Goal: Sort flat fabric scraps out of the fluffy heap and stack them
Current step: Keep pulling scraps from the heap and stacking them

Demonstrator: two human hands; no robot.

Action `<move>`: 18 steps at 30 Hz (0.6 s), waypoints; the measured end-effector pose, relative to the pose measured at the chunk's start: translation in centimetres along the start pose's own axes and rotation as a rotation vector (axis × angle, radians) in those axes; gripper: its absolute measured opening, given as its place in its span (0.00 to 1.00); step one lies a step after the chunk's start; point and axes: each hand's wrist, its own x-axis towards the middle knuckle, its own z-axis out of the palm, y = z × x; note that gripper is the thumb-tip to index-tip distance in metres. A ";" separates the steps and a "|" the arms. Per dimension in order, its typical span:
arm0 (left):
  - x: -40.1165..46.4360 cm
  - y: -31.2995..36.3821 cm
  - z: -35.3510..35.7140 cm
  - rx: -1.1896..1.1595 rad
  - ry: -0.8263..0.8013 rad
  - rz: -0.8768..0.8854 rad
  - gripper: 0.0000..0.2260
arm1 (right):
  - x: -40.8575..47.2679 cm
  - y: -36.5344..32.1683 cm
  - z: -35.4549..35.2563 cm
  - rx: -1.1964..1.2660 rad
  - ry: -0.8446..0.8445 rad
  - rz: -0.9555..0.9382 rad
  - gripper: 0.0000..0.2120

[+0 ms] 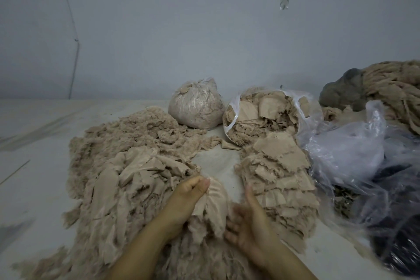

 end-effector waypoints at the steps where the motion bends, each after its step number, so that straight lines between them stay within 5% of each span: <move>1: 0.0 0.1 0.2 -0.012 0.003 -0.001 0.22 | -0.1 0.1 0.2 0.016 -0.079 0.022 0.34; 6: 0.1 -0.4 0.1 -0.070 -0.025 -0.054 0.14 | -0.5 0.2 1.1 0.113 -0.142 -0.065 0.22; 12: 0.0 -0.9 0.0 0.130 0.085 0.049 0.11 | 0.1 -0.3 1.1 0.161 0.229 -0.336 0.14; 16: 0.2 -1.2 -0.9 0.205 0.080 0.103 0.13 | -0.2 -1.2 0.7 0.117 0.269 -0.448 0.12; 18: 0.3 -1.1 -1.1 0.173 0.073 0.100 0.12 | -0.2 -1.3 0.3 0.128 0.255 -0.469 0.20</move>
